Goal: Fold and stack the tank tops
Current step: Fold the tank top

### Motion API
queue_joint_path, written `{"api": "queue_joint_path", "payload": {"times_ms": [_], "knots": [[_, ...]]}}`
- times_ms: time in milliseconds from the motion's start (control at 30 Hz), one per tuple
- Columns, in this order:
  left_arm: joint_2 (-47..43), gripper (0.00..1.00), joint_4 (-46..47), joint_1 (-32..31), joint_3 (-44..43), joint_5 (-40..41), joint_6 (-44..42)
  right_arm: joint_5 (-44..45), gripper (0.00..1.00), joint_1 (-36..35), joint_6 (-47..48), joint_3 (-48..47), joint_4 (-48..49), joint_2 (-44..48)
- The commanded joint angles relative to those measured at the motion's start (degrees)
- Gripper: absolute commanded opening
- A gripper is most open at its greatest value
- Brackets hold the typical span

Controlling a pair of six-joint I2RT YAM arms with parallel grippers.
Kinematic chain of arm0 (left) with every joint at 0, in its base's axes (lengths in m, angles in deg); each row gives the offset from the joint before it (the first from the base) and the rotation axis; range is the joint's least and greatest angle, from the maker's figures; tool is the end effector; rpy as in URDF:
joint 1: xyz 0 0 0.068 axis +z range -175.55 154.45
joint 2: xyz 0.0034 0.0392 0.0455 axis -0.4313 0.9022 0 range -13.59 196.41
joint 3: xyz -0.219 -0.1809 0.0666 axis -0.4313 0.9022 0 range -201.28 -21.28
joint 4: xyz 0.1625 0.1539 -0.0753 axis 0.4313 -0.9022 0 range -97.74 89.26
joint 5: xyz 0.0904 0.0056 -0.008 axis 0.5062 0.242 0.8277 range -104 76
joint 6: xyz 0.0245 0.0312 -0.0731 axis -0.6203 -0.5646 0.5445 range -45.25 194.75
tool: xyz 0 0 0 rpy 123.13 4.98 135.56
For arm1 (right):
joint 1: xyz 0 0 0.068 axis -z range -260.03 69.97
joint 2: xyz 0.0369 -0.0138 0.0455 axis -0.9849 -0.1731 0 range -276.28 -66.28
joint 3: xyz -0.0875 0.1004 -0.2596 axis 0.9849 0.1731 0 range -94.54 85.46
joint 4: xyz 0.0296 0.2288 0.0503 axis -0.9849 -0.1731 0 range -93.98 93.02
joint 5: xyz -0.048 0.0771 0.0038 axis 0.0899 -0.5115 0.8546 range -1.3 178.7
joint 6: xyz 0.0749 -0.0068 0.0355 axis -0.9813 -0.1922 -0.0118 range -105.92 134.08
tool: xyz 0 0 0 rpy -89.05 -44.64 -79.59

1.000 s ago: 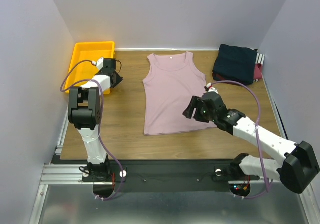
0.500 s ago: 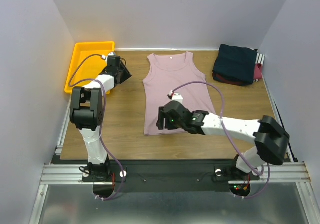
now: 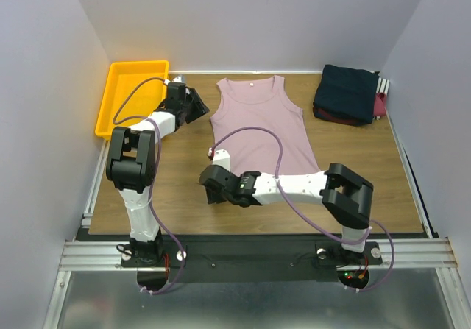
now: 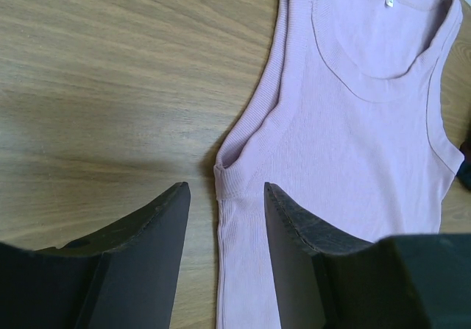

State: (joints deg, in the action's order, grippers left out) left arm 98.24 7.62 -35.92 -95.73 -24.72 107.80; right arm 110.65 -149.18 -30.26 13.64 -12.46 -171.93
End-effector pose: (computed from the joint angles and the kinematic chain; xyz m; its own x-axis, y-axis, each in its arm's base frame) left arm 0.4520 -0.0964 0.2216 -0.5839 -0.4379 -0.6836 0.0220 0.8332 -0.5526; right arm 0.1688 0.3668 0.2079 -0.7382 -0.1170 -0.6643 -0.3693 0.8943 0.2528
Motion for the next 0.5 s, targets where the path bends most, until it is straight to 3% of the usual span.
{"api": "queue_joint_path", "payload": {"times_ms": [0,300,467], "knots": [[-3.90,0.56,2.80,0.18,0.63,-1.49,-0.54,7.22,0.48,-2.04,1.01,-5.70,-2.88,-2.63],[-4.69,0.56,2.63,0.18,0.45,-2.20,-0.10,11.62,0.34,-2.75,1.97,-9.92,-6.04,-9.22],[-5.04,0.56,2.63,0.18,0.71,-2.37,0.25,12.15,0.33,-2.92,2.32,-11.33,-7.28,-11.86]]}}
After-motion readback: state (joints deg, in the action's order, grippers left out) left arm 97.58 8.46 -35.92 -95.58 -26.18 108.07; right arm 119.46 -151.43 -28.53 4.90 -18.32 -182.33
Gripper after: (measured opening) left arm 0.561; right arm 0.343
